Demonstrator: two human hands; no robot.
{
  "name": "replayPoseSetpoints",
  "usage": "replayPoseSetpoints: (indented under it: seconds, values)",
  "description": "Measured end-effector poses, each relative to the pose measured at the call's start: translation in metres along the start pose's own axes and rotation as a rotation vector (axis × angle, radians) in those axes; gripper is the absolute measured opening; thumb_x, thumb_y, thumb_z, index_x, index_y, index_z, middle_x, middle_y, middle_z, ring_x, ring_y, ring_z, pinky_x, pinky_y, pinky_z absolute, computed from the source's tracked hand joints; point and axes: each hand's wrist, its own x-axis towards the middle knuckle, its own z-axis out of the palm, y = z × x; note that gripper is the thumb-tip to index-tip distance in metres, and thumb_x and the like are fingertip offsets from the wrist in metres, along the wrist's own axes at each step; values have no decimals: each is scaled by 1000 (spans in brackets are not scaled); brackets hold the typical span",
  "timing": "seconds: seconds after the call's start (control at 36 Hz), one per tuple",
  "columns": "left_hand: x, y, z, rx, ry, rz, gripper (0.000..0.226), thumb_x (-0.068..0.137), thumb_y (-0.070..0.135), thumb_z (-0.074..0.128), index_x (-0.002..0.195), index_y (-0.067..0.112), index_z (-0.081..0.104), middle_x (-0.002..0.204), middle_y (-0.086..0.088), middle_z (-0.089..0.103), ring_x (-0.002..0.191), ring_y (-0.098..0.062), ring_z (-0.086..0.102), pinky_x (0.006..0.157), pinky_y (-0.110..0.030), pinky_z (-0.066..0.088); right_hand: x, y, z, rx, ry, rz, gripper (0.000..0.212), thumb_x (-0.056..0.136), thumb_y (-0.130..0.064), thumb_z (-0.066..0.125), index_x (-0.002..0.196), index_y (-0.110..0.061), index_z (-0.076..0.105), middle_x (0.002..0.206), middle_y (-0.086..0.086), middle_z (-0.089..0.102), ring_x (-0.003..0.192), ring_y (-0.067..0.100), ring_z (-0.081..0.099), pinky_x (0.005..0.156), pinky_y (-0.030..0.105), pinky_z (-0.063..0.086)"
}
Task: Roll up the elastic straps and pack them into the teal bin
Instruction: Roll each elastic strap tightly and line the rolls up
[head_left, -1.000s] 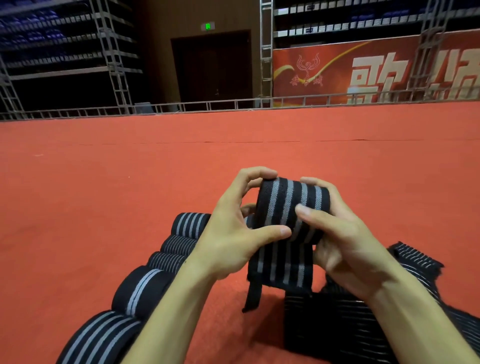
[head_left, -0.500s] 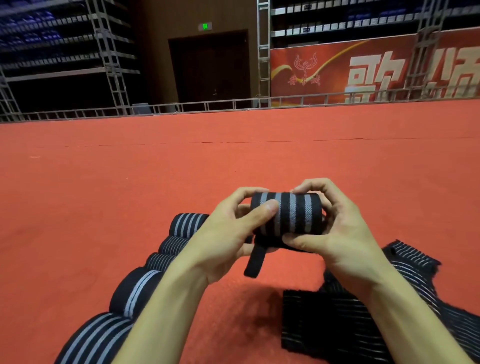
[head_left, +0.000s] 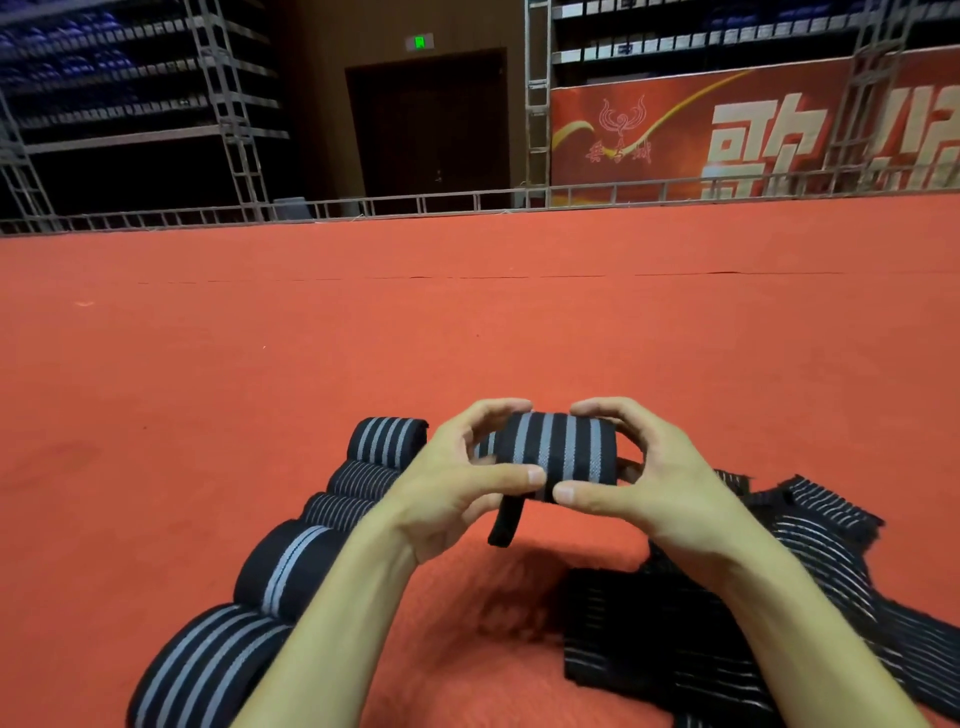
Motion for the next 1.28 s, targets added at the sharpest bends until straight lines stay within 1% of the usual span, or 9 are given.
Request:
replayPoseSetpoints:
  seconds: [0.11,0.22,0.31,0.44,0.56,0.67,0.83,1.03,1.28]
  values:
    - [-7,-21,-8,-65,38,-79,67,62,-7,75,124,16,63,130,-9,56,102,-20,69,78,-34,56,2,22,15,-72,-16,27,72,50,-30,93,114,-35,60,117,-13,63,105,6,65,93,41,56]
    - [-22,-27,-21,-45,85,-152,65,66,-16,72,124,13,65,126,-14,52,61,-11,65,44,-17,44,1,44,38,-112,-53,66,73,46,-48,82,114,-40,55,120,-12,58,109,11,62,92,44,54]
    - [-30,-30,-29,-26,157,-171,62,78,-28,58,130,6,59,122,-14,51,49,-6,61,39,-15,40,6,58,57,-98,-79,98,73,46,-47,82,113,-39,55,120,-9,57,109,15,62,95,45,53]
    - [-30,-56,-47,97,283,-116,63,79,-20,63,125,23,63,129,-9,60,89,-24,69,62,-29,50,25,71,81,-145,-99,78,72,48,-39,83,113,-36,55,118,-13,58,109,16,62,100,44,49]
    - [-22,-69,-51,185,407,-80,70,66,-4,65,128,27,59,129,-3,60,109,-21,66,90,-38,56,40,85,90,-223,-111,29,73,46,-50,78,113,-45,50,124,-7,56,114,14,59,101,43,48]
    - [-13,-68,-54,359,409,-71,71,74,-3,62,139,25,52,129,0,59,106,-10,63,83,-26,56,47,96,94,-238,-95,-39,70,49,-53,79,111,-51,48,124,-9,55,116,12,57,101,43,48]
    - [-1,-77,-61,426,450,-17,52,90,18,69,140,23,53,135,3,57,121,-6,55,107,-28,44,58,113,100,-220,-76,-109,73,51,-49,84,115,-52,49,125,-13,52,117,12,58,101,44,49]
    - [9,-87,-61,569,500,5,51,94,23,65,142,25,48,139,1,52,127,-10,50,112,-33,39,64,119,100,-299,-31,-141,79,56,-45,88,128,-31,57,126,-8,47,119,12,51,103,43,46]
    - [33,-56,-74,1085,341,-83,58,89,30,70,141,10,52,141,-9,43,134,-19,43,113,-27,29,72,108,87,-389,-40,-92,46,77,-43,81,119,-35,64,153,1,17,141,22,17,109,26,19]
